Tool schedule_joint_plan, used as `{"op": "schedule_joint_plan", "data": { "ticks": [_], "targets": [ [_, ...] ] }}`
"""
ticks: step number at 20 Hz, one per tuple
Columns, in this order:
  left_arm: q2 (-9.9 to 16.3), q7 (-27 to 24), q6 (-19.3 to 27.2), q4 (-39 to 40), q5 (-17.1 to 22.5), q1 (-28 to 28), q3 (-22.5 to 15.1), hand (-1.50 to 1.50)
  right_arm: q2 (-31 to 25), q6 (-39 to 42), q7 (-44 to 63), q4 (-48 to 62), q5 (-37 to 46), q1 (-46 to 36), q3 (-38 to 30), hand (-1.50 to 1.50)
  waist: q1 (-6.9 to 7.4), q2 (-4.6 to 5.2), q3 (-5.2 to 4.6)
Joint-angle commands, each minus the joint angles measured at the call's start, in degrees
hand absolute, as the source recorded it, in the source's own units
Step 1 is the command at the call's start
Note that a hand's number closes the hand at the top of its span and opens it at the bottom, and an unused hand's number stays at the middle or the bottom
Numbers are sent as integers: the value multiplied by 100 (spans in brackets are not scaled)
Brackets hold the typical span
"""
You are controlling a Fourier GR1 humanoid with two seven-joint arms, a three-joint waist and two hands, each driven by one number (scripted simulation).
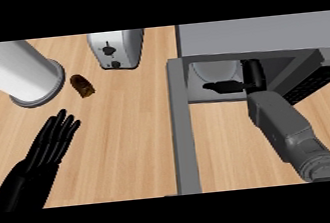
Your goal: Pick up the milk, place it into the microwave and close the microwave
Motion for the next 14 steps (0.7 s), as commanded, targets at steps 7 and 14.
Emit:
{"op": "schedule_joint_plan", "data": {
  "ticks": [7,14],
  "targets": [
    [196,-7,-545,284,-421,-61,-719,150,272,654,-652,-494,-96,1084,141,-150,-296,-145,-14],
    [-31,-57,-284,1305,-1037,-825,-957,150,416,956,-394,-1764,-82,1966,593,-150,-458,-185,-24]
  ]
}}
